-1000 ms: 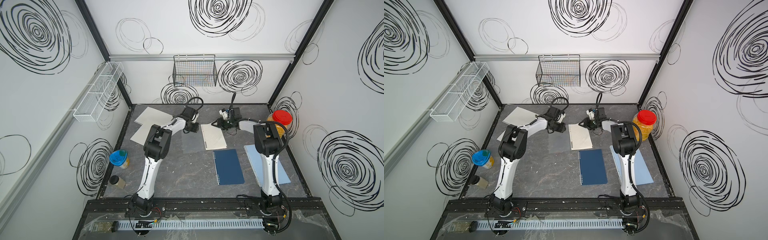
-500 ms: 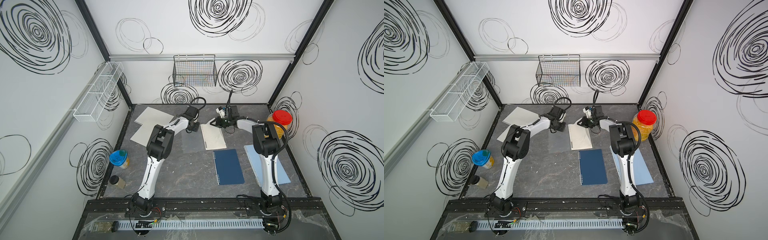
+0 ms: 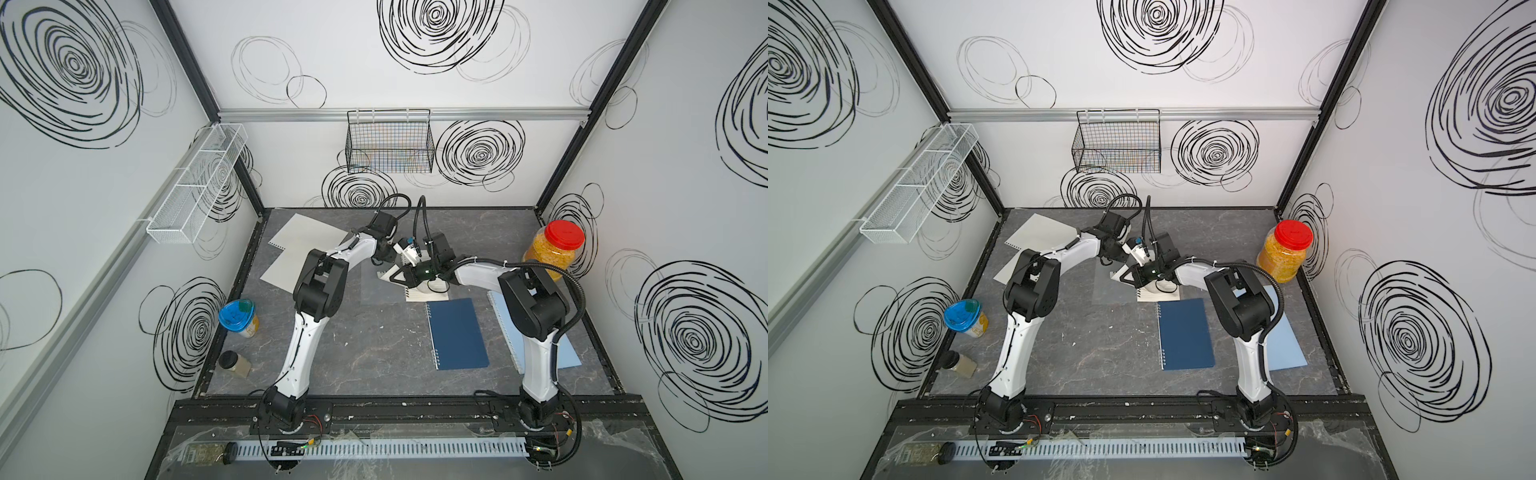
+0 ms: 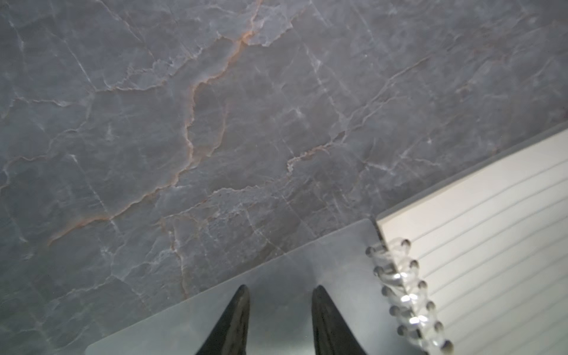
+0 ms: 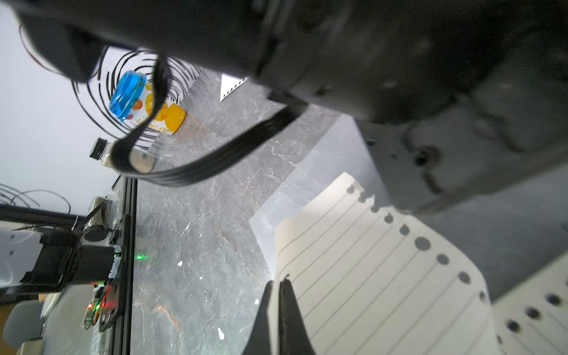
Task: Tear off pages from different notebooks
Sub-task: Tear off the paper from the notebook.
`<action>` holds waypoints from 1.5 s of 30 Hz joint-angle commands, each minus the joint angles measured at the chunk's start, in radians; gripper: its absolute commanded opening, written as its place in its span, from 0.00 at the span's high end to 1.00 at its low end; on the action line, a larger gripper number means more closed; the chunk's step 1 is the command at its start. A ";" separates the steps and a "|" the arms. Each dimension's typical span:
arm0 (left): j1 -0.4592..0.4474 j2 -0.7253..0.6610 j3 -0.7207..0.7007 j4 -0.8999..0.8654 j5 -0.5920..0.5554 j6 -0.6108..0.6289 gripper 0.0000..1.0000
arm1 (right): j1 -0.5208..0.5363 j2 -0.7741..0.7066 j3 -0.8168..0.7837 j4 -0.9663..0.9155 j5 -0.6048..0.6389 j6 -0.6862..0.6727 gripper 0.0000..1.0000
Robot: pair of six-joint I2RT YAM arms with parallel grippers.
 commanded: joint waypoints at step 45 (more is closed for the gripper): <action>-0.070 0.034 0.190 -0.126 0.376 -0.006 0.58 | 0.129 -0.172 -0.018 0.001 0.163 -0.102 1.00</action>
